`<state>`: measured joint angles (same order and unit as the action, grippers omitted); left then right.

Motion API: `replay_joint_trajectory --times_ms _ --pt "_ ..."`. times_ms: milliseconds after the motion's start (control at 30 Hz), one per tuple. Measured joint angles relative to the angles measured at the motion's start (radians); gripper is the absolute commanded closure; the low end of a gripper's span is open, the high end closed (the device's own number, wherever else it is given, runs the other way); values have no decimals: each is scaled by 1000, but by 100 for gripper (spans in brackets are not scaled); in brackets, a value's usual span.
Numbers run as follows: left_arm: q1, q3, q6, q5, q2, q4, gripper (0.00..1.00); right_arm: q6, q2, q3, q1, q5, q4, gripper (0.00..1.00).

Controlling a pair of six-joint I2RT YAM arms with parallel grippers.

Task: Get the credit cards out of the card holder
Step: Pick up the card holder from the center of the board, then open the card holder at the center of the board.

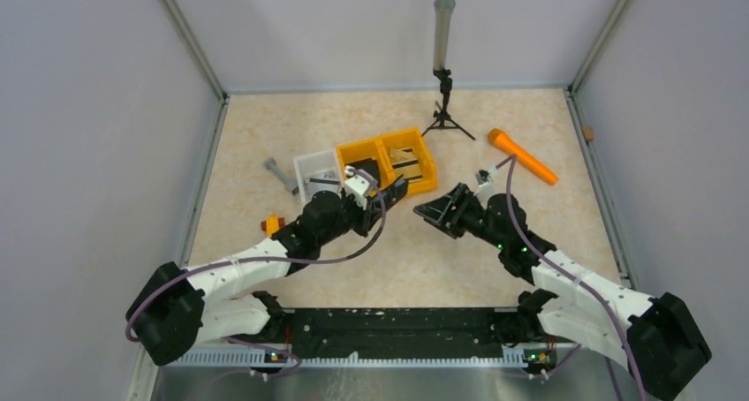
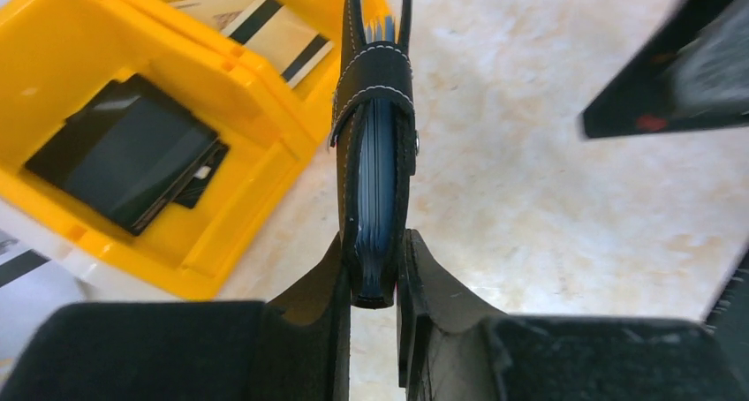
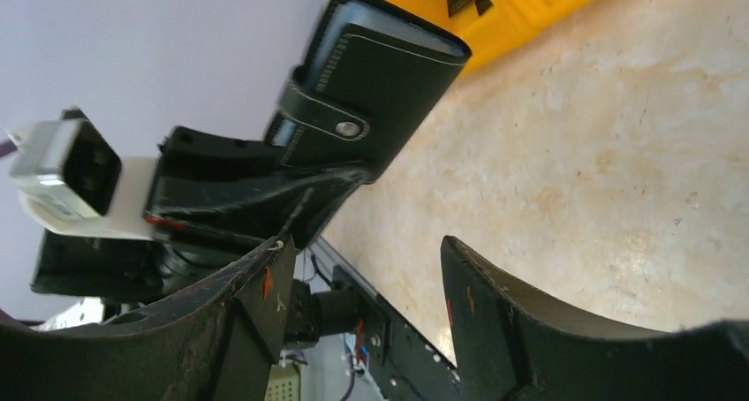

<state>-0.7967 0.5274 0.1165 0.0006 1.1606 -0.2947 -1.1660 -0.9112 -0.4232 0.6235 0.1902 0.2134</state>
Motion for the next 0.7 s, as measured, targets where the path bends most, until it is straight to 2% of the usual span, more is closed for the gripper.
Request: replay_joint_trajectory --times_ms 133,267,533,700 --pt "34 -50 74 142 -59 -70 100 -28 -47 111 0 62 204 39" --pt "40 -89 124 227 -66 -118 100 -79 -132 129 0 98 352 39" --pt "41 -94 156 291 -66 -161 99 -138 -213 127 20 116 521 41" --pt "42 -101 164 312 -66 -183 99 -175 -266 127 25 119 590 46"
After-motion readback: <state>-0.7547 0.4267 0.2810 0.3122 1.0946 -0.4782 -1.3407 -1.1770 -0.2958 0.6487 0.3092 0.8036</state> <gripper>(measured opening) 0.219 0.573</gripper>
